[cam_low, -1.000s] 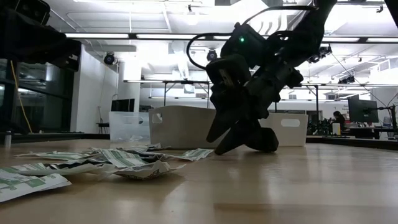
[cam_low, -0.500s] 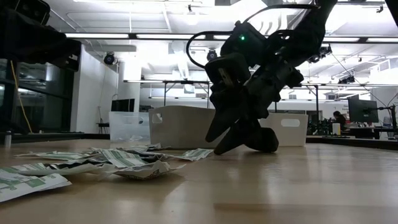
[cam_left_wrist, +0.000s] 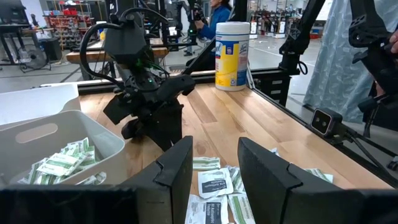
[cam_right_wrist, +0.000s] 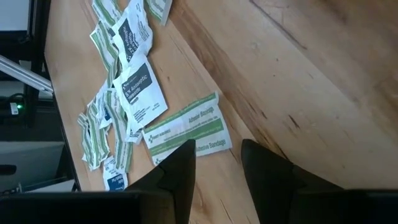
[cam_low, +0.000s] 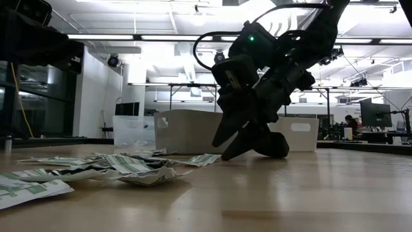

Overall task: Pick & Place First Aid Supplies
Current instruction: Put the bandage pack into the gray bin

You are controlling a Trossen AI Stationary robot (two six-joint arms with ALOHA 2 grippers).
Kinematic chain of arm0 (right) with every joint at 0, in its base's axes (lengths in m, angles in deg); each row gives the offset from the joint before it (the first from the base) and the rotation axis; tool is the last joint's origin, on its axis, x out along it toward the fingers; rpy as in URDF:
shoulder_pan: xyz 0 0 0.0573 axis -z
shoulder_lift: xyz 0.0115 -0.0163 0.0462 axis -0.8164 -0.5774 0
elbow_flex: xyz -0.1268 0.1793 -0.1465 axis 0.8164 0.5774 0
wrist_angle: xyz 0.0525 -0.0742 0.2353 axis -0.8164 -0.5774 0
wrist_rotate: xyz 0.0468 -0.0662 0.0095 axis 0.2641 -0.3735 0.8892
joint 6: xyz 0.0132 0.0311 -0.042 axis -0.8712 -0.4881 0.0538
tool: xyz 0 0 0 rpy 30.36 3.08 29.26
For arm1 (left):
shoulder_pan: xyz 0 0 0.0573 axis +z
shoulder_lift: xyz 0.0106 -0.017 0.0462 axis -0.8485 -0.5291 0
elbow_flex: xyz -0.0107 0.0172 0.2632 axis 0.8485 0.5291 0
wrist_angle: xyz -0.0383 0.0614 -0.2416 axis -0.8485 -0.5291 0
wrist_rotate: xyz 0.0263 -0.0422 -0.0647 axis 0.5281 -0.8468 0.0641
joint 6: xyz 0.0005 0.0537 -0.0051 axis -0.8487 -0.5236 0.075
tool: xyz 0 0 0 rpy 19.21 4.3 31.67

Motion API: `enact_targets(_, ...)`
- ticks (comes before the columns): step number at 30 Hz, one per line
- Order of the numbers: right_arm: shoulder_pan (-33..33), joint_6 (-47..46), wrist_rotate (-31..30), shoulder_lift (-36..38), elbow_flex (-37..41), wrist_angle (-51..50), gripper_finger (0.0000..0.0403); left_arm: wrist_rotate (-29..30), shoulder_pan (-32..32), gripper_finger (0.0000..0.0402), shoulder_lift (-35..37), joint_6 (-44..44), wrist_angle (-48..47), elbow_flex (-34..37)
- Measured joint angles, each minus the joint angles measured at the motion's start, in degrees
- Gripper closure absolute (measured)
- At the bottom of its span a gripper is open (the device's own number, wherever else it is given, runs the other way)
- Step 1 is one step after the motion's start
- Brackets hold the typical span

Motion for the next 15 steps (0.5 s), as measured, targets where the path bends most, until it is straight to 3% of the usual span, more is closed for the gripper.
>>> enact_targets(9,-0.1,-0.6,-0.1,-0.3,0.0,0.6,0.0218,0.0,0.0,0.0273,0.0,0.0,0.0,0.0)
enact_targets(15,-0.1,-1.0,-0.2,-0.4,0.0,0.6,0.0201,0.0,0.0,0.0273,0.0,0.0,0.0,0.0)
